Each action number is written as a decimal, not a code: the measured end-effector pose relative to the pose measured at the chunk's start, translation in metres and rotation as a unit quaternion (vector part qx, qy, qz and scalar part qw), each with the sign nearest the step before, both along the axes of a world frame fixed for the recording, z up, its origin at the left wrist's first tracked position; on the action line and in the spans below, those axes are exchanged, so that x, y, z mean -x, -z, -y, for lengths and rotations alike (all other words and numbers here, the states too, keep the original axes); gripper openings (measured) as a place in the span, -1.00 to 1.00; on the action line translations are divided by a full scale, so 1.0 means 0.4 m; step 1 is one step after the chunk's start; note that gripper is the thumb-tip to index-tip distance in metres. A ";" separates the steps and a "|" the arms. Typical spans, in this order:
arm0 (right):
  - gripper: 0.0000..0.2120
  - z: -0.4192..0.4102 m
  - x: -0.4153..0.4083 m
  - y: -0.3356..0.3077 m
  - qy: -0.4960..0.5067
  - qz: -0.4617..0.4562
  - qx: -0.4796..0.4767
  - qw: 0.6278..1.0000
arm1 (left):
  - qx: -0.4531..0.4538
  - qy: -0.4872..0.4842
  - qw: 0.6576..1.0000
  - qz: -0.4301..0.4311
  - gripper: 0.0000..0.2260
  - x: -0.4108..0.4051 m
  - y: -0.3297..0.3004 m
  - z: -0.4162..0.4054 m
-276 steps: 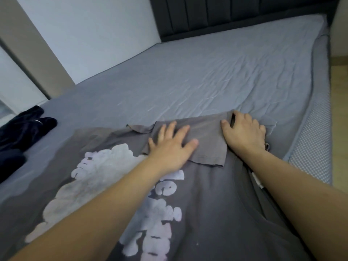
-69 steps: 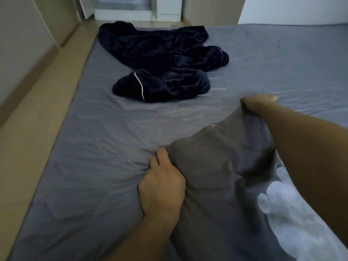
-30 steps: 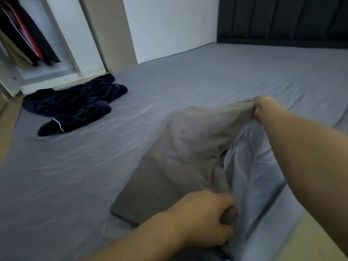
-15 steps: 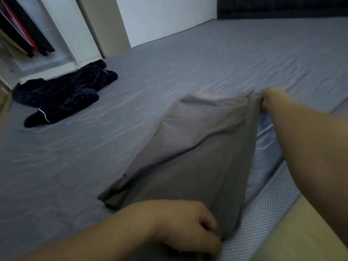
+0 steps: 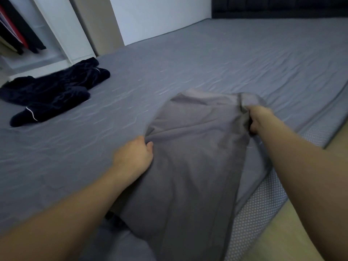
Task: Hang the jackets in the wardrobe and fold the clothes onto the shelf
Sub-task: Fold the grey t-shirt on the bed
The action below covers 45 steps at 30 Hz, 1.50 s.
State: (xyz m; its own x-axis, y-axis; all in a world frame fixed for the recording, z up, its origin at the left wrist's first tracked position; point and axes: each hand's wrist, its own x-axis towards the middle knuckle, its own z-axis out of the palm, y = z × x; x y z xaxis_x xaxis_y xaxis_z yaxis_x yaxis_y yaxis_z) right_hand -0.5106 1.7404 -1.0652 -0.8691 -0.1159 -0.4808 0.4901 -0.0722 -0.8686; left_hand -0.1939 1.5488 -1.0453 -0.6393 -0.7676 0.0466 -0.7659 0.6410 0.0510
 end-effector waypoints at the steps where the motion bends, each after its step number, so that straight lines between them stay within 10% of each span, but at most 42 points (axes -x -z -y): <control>1: -0.44 -0.002 -0.009 -0.006 -0.019 0.024 0.000 1.000 | -0.039 -0.008 0.999 -0.012 -0.64 -0.008 0.003 0.018; 6: -0.58 0.015 0.006 0.021 -0.003 -0.045 0.011 0.999 | -0.153 -0.047 0.982 0.101 -0.60 0.012 -0.054 0.121; 10: -0.87 0.034 -0.011 0.043 0.061 -0.157 0.007 0.986 | -0.186 -0.044 0.977 -0.092 -0.61 0.201 -0.127 0.140; 13: -0.70 0.033 0.008 0.065 0.057 -0.211 -0.086 0.972 | -0.256 -0.017 0.951 -0.173 -0.44 0.389 -0.129 0.131; 22: -0.72 0.050 -0.005 0.083 0.098 -0.287 -0.223 0.926 | -0.097 -0.027 0.977 -0.188 -0.65 0.631 -0.082 0.243; 29: -0.60 0.055 0.013 0.074 0.120 -0.249 -0.212 0.937 | -0.117 0.009 0.989 -0.085 -0.27 0.656 0.024 0.280; 39: -0.73 0.070 -0.025 0.087 0.137 -0.331 -0.212 0.909 | -0.087 0.106 0.946 -0.293 -0.79 0.772 -0.052 0.279; 45: -0.78 0.074 -0.020 0.091 0.133 -0.318 -0.226 0.911 | -0.427 0.094 0.861 -0.260 -0.86 0.791 -0.065 0.246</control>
